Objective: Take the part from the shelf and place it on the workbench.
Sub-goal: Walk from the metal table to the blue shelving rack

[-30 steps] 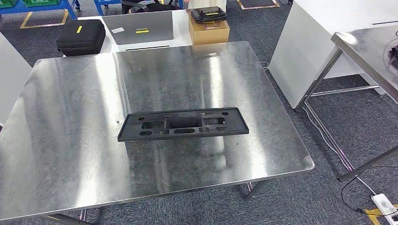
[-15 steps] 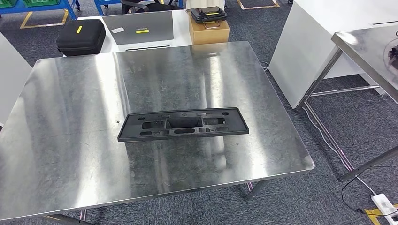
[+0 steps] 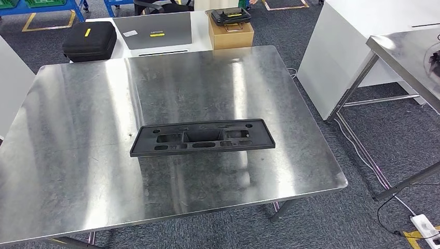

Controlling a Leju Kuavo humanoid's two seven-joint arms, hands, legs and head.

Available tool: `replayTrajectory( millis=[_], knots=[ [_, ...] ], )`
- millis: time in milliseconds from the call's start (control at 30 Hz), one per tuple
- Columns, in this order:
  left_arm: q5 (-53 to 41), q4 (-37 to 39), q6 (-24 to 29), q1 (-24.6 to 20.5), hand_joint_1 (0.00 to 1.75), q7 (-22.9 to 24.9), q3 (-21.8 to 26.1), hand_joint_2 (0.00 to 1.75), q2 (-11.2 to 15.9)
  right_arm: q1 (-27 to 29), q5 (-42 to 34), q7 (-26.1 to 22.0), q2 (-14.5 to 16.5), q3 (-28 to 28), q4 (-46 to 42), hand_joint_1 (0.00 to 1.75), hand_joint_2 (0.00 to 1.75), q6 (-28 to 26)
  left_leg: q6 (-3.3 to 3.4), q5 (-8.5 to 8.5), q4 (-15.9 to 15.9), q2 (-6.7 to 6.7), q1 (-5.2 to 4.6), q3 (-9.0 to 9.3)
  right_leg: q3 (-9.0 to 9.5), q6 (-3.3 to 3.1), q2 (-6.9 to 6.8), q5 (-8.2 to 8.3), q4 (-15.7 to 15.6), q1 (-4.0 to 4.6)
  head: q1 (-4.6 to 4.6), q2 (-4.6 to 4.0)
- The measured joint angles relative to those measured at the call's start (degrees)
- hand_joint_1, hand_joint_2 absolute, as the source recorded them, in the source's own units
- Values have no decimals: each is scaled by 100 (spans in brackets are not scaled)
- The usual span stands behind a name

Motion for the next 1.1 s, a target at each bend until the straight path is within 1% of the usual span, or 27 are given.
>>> replayTrajectory(
  millis=[300,433,467,533,567,600,633,667,700,733,767,800,833,867,900,933,1000,1033,1067,1100],
  knots=[
    [2,0,11,5,0,10,0,0,0,1,38,53,0,26,0,0,0,-19,0,0,0,0,0,0,0,0,0,0,0,-1,0,0],
    [3,0,34,10,0,15,0,0,3,3,47,85,13,52,5,0,0,-19,27,-12,36,-1,-19,-14,16,24,-2,15,-12,-77,-3,0],
    [3,0,38,12,0,15,0,0,4,3,47,87,17,54,6,0,0,-19,32,-9,36,-2,-20,-15,18,31,-1,20,-15,-81,-3,0],
    [3,0,41,13,0,15,0,0,2,3,48,90,23,61,7,0,0,-20,70,33,-18,7,-6,9,9,55,-3,16,2,-78,-1,0],
    [3,0,43,12,0,15,1,0,0,2,49,91,23,65,7,0,0,-20,101,66,-56,16,8,28,-34,52,-6,-40,92,-74,2,0],
    [2,0,45,12,0,15,1,0,-2,2,49,91,23,69,8,0,0,-21,128,96,-93,25,25,46,-128,36,-8,-152,297,-71,9,0],
    [2,0,46,13,0,15,1,0,-3,4,49,91,23,73,9,0,0,-21,144,115,-112,35,36,55,-282,9,-11,-317,633,-75,18,0],
    [1,0,46,16,0,15,1,0,-4,8,48,92,24,76,10,0,0,-21,153,120,-113,38,36,51,-478,-17,-11,-507,1065,-80,24,0],
    [1,0,46,20,0,15,1,0,-4,15,48,91,24,78,11,0,0,-21,152,120,-112,40,35,47,-664,-21,-11,-661,1480,-86,31,0],
    [0,0,46,26,0,15,2,0,-5,26,47,92,24,80,11,0,0,-21,148,118,-110,40,36,48,-780,0,-12,-742,1749,-95,33,0],
    [-1,0,46,32,0,15,2,0,-8,35,46,92,21,82,11,0,0,-21,140,113,-107,37,39,54,-778,44,-13,-727,1784,-106,37,0],
    [-1,0,46,36,0,15,2,0,-10,41,46,92,18,85,11,0,0,-21,124,103,-102,32,47,68,-647,103,-16,-621,1558,-121,39,0],
    [-1,0,46,39,0,16,2,0,-13,42,47,92,14,87,11,0,0,-21,95,84,-89,24,57,84,-417,163,-23,-461,1135,-141,43,0],
    [1,0,46,39,0,17,2,0,-14,37,47,92,11,90,12,0,0,-21,53,55,-64,19,56,90,-184,198,-29,-332,700,-150,54,0],
    [2,0,46,37,0,19,2,0,-14,33,47,92,11,92,14,0,0,-21,5,22,-33,14,50,88,-5,191,-25,-239,366,-153,55,0],
    [5,0,46,36,0,20,2,0,-14,29,47,92,13,93,15,0,0,-21,-40,-3,-4,11,41,79,96,160,-20,-199,177,-146,52,0],
    [9,0,46,34,0,21,2,0,-15,30,46,92,16,94,18,0,0,-20,-102,-23,22,7,42,61,117,55,0,-200,139,-123,30,0],
    [10,-1,46,34,0,21,2,0,-14,29,46,92,22,96,20,0,0,-19,-128,-37,35,4,58,57,113,15,0,-197,139,-132,24,0],
    [10,-1,49,33,0,19,2,0,-13,28,46,92,28,98,22,0,0,-18,-158,-94,100,4,74,33,112,-31,-1,-193,135,-143,13,0],
    [10,-2,51,32,0,17,2,0,-11,26,45,92,32,100,25,0,0,-17,-191,-210,257,4,89,-36,110,-75,-3,-188,128,-157,-4,0]
  ],
)
